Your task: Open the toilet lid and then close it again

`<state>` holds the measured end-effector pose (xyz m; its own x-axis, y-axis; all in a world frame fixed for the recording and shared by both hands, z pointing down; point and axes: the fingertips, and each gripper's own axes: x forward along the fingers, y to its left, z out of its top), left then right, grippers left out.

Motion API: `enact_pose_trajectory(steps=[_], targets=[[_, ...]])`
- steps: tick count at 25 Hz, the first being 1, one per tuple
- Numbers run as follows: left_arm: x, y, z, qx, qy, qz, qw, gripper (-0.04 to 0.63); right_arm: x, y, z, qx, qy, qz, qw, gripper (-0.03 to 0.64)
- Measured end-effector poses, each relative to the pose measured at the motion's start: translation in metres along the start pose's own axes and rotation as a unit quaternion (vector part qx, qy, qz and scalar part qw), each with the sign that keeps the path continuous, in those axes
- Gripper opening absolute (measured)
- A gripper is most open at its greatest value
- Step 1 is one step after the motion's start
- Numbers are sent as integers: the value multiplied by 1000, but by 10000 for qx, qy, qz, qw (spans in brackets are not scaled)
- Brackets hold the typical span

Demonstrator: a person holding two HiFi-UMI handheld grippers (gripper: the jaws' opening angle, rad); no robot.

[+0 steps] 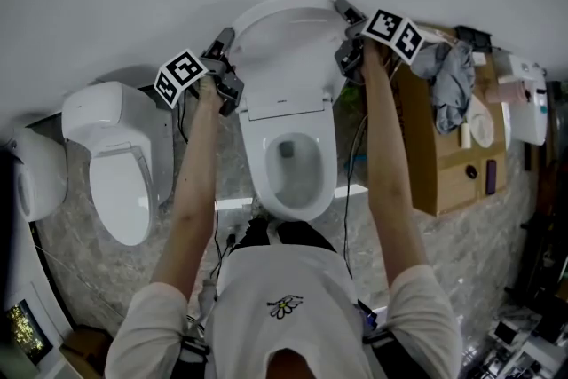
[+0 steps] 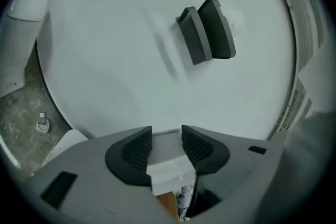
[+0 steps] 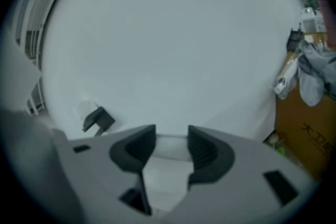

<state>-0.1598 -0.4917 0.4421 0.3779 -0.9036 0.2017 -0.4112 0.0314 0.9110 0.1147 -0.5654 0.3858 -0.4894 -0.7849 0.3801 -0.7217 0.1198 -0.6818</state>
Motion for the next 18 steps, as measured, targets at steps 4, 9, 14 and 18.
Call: enact_pose_trajectory(steps=[4, 9, 14, 18], targets=[[2, 0, 0, -9, -12, -45, 10000, 195, 1, -1, 1, 7, 4, -2, 10000, 199], [1, 0, -1, 0, 35, -3, 10000, 195, -1, -1, 0, 36, -62, -2, 10000, 199], [-11, -26, 13, 407, -146, -227, 9988, 187, -15, 9, 4, -719, 40, -115, 9973, 191], [-46, -81, 27, 1121, -498, -568, 9908, 181, -65, 50, 16, -1430, -596, 116, 9879, 159]])
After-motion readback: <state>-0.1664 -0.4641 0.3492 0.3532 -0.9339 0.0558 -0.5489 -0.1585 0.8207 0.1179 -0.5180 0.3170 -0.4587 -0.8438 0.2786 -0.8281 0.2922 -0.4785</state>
